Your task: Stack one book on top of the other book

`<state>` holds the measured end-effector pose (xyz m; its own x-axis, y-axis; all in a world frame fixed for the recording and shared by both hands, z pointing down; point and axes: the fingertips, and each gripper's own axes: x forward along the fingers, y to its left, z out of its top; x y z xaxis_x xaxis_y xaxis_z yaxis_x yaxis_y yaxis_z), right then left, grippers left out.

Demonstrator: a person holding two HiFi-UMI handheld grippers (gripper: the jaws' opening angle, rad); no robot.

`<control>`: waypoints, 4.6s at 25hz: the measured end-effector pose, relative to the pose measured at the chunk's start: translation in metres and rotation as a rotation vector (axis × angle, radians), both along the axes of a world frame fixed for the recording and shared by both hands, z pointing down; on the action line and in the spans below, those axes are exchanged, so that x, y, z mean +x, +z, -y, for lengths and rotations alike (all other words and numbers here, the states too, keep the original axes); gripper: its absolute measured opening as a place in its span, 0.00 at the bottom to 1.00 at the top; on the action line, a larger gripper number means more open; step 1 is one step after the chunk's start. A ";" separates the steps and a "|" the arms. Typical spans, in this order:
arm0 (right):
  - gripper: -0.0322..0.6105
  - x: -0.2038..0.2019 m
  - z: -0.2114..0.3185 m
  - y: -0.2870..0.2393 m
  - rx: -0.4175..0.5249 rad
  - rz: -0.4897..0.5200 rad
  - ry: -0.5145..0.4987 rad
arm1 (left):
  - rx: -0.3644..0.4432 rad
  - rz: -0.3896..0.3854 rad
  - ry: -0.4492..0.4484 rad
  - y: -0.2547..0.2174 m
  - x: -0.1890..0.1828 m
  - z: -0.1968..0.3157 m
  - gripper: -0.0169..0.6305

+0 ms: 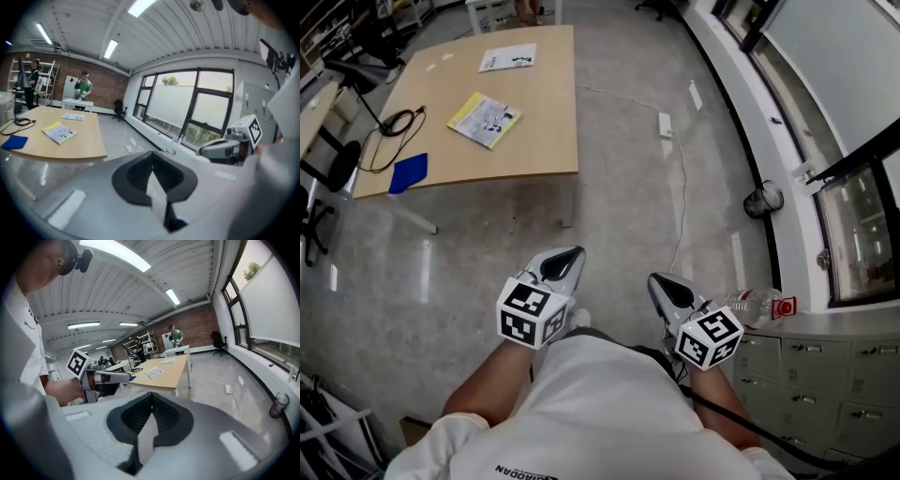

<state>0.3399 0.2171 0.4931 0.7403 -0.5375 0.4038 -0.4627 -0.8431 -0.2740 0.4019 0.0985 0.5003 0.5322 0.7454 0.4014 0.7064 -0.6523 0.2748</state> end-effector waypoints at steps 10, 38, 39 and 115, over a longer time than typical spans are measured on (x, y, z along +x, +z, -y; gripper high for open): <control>0.05 0.130 -0.041 0.014 0.001 -0.004 -0.075 | 0.019 0.031 -0.094 0.017 0.112 -0.027 0.04; 0.05 0.516 -0.109 0.016 0.025 -0.026 -0.593 | 0.059 0.031 -0.647 0.023 0.416 -0.080 0.04; 0.05 0.527 -0.103 0.017 0.016 -0.018 -0.605 | 0.043 0.035 -0.658 0.025 0.429 -0.075 0.04; 0.29 0.600 0.198 0.237 -0.406 0.225 -1.460 | -0.151 0.482 -1.550 0.235 0.390 0.102 0.27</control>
<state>0.9398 0.0193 0.7298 -0.4149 -0.5481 0.7263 -0.9097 0.2637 -0.3207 0.7920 -0.0040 0.7354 0.6214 -0.3082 0.7203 -0.7290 -0.5643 0.3874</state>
